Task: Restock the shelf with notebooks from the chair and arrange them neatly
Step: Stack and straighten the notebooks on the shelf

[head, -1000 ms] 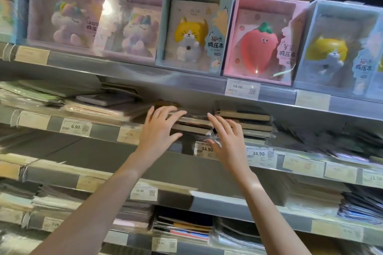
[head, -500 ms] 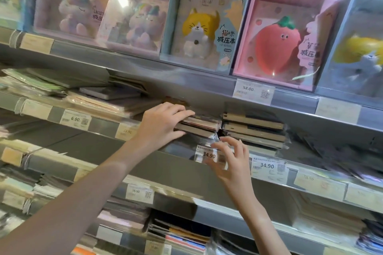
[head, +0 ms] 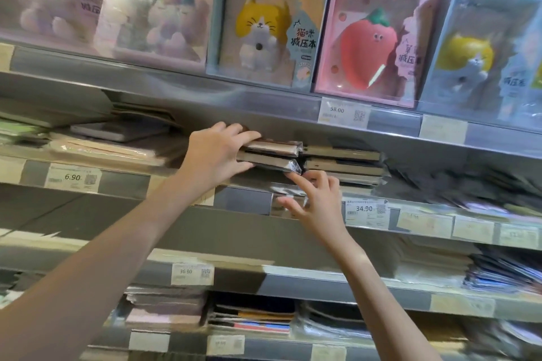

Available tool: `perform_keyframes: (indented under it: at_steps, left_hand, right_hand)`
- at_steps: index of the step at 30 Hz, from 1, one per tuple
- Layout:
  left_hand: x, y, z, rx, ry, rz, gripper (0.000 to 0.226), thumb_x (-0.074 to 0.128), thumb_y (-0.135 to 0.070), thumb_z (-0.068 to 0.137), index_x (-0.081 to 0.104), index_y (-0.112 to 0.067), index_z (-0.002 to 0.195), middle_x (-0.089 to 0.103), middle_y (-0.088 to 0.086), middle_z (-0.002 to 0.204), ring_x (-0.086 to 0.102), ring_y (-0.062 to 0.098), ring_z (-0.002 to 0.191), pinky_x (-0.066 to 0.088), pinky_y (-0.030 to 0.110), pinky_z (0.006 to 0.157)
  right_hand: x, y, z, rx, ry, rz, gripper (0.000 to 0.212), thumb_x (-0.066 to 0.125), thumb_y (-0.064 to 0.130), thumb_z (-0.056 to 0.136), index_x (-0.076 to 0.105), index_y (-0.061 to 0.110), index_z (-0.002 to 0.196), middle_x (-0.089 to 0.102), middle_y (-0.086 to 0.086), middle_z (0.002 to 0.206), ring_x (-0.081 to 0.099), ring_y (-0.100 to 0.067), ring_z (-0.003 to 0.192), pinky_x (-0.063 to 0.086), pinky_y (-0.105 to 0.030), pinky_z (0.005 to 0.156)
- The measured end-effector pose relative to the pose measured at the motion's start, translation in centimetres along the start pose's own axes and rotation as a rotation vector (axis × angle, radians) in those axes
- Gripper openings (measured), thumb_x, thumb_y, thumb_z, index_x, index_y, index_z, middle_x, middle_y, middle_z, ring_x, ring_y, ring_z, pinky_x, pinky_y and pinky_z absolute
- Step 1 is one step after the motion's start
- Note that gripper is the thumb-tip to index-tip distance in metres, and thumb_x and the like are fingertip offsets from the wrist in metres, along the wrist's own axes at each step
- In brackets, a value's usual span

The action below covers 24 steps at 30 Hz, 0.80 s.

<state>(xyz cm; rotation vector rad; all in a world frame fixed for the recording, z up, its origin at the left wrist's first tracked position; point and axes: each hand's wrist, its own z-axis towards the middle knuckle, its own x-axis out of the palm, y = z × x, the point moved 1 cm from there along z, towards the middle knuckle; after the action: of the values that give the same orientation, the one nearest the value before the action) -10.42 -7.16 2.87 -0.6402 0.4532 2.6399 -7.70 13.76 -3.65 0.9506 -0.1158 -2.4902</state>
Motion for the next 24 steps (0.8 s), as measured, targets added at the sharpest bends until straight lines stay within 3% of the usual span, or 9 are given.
perform_keyframes:
  at_steps: [5,9,14,18,20,22,24]
  left_hand:
    - [0.9,-0.8,-1.3,-0.094,0.027,-0.004,0.056,0.085,-0.034,0.053,0.067,-0.025,0.105,0.063,0.003,0.08,0.06,0.028,0.07,0.042,0.028,0.049]
    - [0.6,-1.6,-0.1,-0.148,0.147,0.026,0.054,0.069,-0.045,0.075,0.054,-0.03,0.124,0.062,0.003,0.105,0.056,0.028,0.094,0.043,0.034,0.066]
    - [0.6,-1.8,0.7,-0.216,0.376,0.02,0.063,0.064,-0.056,0.075,0.046,-0.03,0.13,0.057,0.002,0.121,0.05,0.027,0.111,0.044,0.036,0.079]
    - [0.8,-0.9,1.5,-0.294,0.605,-0.139,0.062,0.065,-0.062,0.07,0.054,-0.02,0.115,0.06,0.002,0.118,0.052,0.025,0.108,0.038,0.035,0.076]
    - [1.3,-0.6,1.4,-0.347,0.645,-0.199,0.069,0.065,-0.063,0.07,0.053,-0.016,0.12,0.059,0.003,0.121,0.053,0.024,0.109,0.04,0.036,0.079]
    - [1.5,-0.3,1.2,-0.4,0.653,-0.253,0.068,0.067,-0.061,0.069,0.056,-0.012,0.116,0.061,0.006,0.116,0.055,0.021,0.096,0.041,0.031,0.072]
    - [1.2,0.5,1.0,-0.461,0.687,-0.35,0.06,0.069,-0.06,0.066,0.058,-0.011,0.099,0.062,0.01,0.109,0.054,0.015,0.081,0.04,0.025,0.063]
  right_hand:
    - [-0.1,0.1,0.4,0.0,0.082,-0.038,0.042,0.063,0.049,0.08,0.065,0.026,0.115,0.052,0.0,0.116,0.036,-0.022,0.106,0.024,-0.03,0.087]
    - [-0.9,-0.8,0.4,-0.005,-0.001,0.128,0.029,0.068,0.03,0.08,0.07,0.017,0.106,0.059,-0.002,0.099,0.045,-0.019,0.094,0.039,-0.032,0.084]
    - [-1.2,-1.2,-0.3,-0.102,0.048,0.08,0.028,0.065,0.03,0.084,0.067,0.019,0.11,0.062,0.0,0.104,0.049,-0.019,0.097,0.042,-0.031,0.083]
    - [-1.3,-1.8,-0.6,-0.104,0.03,0.128,0.03,0.063,0.03,0.085,0.064,0.019,0.112,0.058,0.002,0.106,0.043,-0.014,0.101,0.036,-0.023,0.085]
    - [-1.4,-2.3,-0.8,-0.096,0.025,0.136,0.031,0.063,0.029,0.086,0.063,0.018,0.114,0.057,0.004,0.108,0.041,-0.01,0.103,0.031,-0.017,0.086]
    - [-1.4,-2.7,-0.9,-0.11,0.022,0.109,0.031,0.063,0.028,0.086,0.062,0.018,0.115,0.057,0.004,0.108,0.041,-0.009,0.103,0.031,-0.017,0.086]
    - [-1.5,-3.2,-1.0,-0.13,0.031,0.092,0.031,0.064,0.027,0.086,0.061,0.019,0.116,0.057,0.005,0.108,0.037,-0.005,0.103,0.031,-0.017,0.087]
